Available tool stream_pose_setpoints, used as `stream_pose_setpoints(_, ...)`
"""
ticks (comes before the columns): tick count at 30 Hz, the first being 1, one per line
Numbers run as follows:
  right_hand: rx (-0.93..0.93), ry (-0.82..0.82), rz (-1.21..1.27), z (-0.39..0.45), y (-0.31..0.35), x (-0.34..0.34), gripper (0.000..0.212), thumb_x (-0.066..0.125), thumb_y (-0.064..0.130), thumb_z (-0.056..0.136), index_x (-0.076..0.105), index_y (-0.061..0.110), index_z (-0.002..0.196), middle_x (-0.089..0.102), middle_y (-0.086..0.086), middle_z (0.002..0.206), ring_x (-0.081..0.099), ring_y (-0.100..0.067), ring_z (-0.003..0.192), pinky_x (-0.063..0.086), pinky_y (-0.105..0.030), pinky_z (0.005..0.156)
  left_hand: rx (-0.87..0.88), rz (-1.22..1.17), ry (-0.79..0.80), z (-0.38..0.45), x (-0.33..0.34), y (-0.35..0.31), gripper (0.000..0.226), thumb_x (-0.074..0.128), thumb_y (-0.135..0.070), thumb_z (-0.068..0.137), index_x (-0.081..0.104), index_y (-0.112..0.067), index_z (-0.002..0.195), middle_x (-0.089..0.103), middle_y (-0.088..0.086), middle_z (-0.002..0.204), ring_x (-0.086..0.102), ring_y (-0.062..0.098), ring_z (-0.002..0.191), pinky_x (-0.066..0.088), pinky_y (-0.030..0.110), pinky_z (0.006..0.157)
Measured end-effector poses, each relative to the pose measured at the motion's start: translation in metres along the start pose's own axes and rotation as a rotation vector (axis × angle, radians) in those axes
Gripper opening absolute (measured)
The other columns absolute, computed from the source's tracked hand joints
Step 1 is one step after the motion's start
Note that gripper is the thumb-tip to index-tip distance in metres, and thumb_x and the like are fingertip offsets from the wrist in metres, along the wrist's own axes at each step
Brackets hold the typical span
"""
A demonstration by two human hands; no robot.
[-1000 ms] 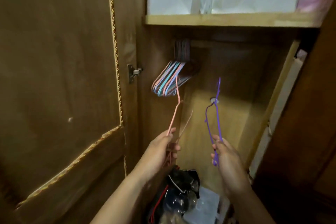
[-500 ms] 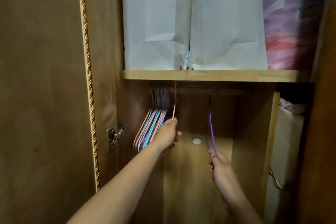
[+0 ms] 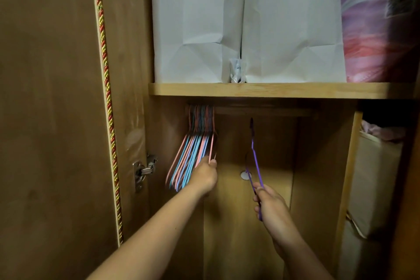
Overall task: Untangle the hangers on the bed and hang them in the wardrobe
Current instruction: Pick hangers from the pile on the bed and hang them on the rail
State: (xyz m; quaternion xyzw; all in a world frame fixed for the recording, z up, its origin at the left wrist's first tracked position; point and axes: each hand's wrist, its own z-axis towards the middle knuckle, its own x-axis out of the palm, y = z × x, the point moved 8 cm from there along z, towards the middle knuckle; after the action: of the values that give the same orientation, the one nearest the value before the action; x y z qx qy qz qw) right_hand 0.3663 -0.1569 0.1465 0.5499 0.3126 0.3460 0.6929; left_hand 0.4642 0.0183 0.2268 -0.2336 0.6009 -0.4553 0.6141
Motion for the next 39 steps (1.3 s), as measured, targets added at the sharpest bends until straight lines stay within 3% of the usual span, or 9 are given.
stream_pose_setpoints(3,-0.038,0.003,-0.026,-0.004,0.003,0.007,0.029,0.043,0.03,0.104,0.066,0.029,0.12,0.058,0.011,0.097,0.053,-0.009,0.093,0.041,-0.033,0.087,0.026,0.111,0.066,-0.019,-0.005,0.002,0.051,0.036,-0.033,0.106,0.027,-0.02,0.155,0.035,0.009,0.158,0.039,0.032,0.141,0.033,0.036,0.115)
stream_pose_setpoints(8,-0.109,-0.007,-0.087,0.011,0.031,0.02,0.033,0.04,0.037,0.103,0.064,0.029,0.124,0.056,0.01,0.103,0.051,-0.013,0.098,0.045,-0.04,0.093,0.1,0.331,-0.015,-0.041,-0.031,0.013,0.04,0.043,-0.028,0.102,0.049,-0.019,0.14,0.056,0.009,0.138,0.062,0.026,0.113,0.053,0.038,0.097)
stream_pose_setpoints(11,-0.173,0.008,-0.132,0.04,0.06,0.038,0.038,0.038,0.039,0.102,0.06,0.026,0.129,0.054,0.007,0.103,0.051,-0.015,0.097,0.04,-0.033,0.09,0.083,0.332,-0.042,-0.041,-0.048,0.021,0.04,0.046,-0.027,0.1,0.052,-0.021,0.139,0.059,0.005,0.136,0.063,0.022,0.112,0.054,0.038,0.096)
stream_pose_setpoints(15,-0.146,-0.022,-0.356,0.071,0.06,0.07,0.045,0.028,0.042,0.103,0.06,0.018,0.124,0.061,-0.009,0.123,0.055,-0.029,0.118,0.044,-0.043,0.103,0.052,0.27,-0.021,-0.042,-0.059,0.03,0.034,0.05,-0.025,0.101,0.057,-0.018,0.133,0.062,-0.002,0.114,0.062,0.013,0.096,0.055,0.029,0.085)
stream_pose_setpoints(18,-0.187,0.013,-0.541,0.067,0.042,0.096,0.047,0.021,0.041,0.106,0.056,0.016,0.125,0.058,-0.012,0.122,0.053,-0.03,0.116,0.041,-0.035,0.092,0.037,0.228,-0.014,-0.042,-0.063,0.039,0.034,0.048,-0.021,0.102,0.056,-0.018,0.135,0.058,-0.005,0.109,0.061,0.014,0.096,0.052,0.025,0.08)
stream_pose_setpoints(22,-0.202,0.032,-0.501,0.058,0.029,0.124,0.047,0.021,0.051,0.104,0.05,0.027,0.134,0.055,-0.004,0.12,0.057,-0.025,0.111,0.048,-0.041,0.097,0.036,0.213,-0.017,-0.044,-0.074,0.045,0.041,0.046,-0.017,0.102,0.05,-0.019,0.142,0.057,0.001,0.129,0.059,0.014,0.1,0.047,0.019,0.073)
stream_pose_setpoints(26,-0.182,0.058,-0.518,0.057,0.036,0.149,0.048,0.022,0.05,0.105,0.049,0.024,0.136,0.053,-0.007,0.12,0.057,-0.024,0.104,0.045,-0.033,0.087,0.046,0.207,-0.038,-0.048,-0.08,0.045,0.04,0.047,-0.015,0.1,0.054,-0.019,0.14,0.062,0.006,0.13,0.063,0.021,0.106,0.049,0.026,0.083)
stream_pose_setpoints(33,-0.13,0.082,-0.458,0.04,0.044,0.142,0.057,0.025,0.043,0.106,0.031,0.009,0.152,0.045,-0.022,0.142,0.043,-0.037,0.131,0.034,-0.038,0.107,-0.001,0.2,-0.065,-0.062,-0.081,0.057,0.044,0.044,-0.01,0.099,0.053,-0.02,0.14,0.06,0.004,0.133,0.062,0.019,0.109,0.052,0.027,0.085)
stream_pose_setpoints(39,0.12,-0.136,-0.076,-0.021,-0.013,0.109,0.038,0.044,0.021,0.102,0.052,0.005,0.135,0.052,-0.02,0.134,0.046,-0.035,0.126,0.034,-0.035,0.106,-0.143,0.075,-0.183,-0.102,-0.079,0.091,0.039,0.043,-0.01,0.1,0.058,-0.021,0.135,0.065,0.0,0.121,0.063,0.021,0.109,0.051,0.03,0.091)
